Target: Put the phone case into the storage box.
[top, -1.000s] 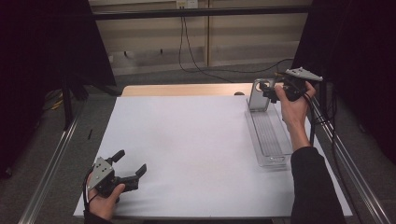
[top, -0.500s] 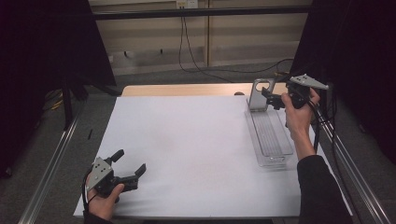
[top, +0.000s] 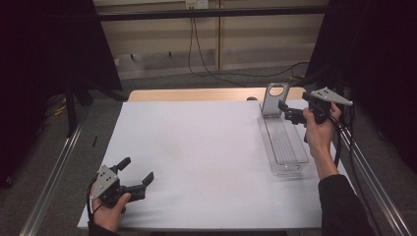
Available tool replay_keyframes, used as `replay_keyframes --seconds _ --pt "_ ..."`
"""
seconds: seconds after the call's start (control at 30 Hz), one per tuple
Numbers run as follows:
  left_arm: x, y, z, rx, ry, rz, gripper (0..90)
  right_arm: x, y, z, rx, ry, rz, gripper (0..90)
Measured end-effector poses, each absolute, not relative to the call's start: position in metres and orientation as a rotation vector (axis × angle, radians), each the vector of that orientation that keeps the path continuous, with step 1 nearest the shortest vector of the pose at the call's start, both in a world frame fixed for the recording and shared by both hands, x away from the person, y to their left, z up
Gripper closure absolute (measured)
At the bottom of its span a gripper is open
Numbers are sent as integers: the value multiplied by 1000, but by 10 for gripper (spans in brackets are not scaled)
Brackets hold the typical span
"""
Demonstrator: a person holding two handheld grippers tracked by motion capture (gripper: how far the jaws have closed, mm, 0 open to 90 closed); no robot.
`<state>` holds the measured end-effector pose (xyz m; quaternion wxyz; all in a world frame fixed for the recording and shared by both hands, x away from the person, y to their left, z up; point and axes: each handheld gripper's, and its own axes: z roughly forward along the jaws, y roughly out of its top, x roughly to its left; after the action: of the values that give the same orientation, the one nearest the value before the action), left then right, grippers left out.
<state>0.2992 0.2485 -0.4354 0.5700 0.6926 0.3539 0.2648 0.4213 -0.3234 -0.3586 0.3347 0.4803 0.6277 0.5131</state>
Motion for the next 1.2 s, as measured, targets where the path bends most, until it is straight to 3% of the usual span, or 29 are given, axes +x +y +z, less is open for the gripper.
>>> replay_keyframes --seconds 1.2 --pt "301 247 -434 1601 853 609 25 359 -331 -381 1186 1694 1325 0"
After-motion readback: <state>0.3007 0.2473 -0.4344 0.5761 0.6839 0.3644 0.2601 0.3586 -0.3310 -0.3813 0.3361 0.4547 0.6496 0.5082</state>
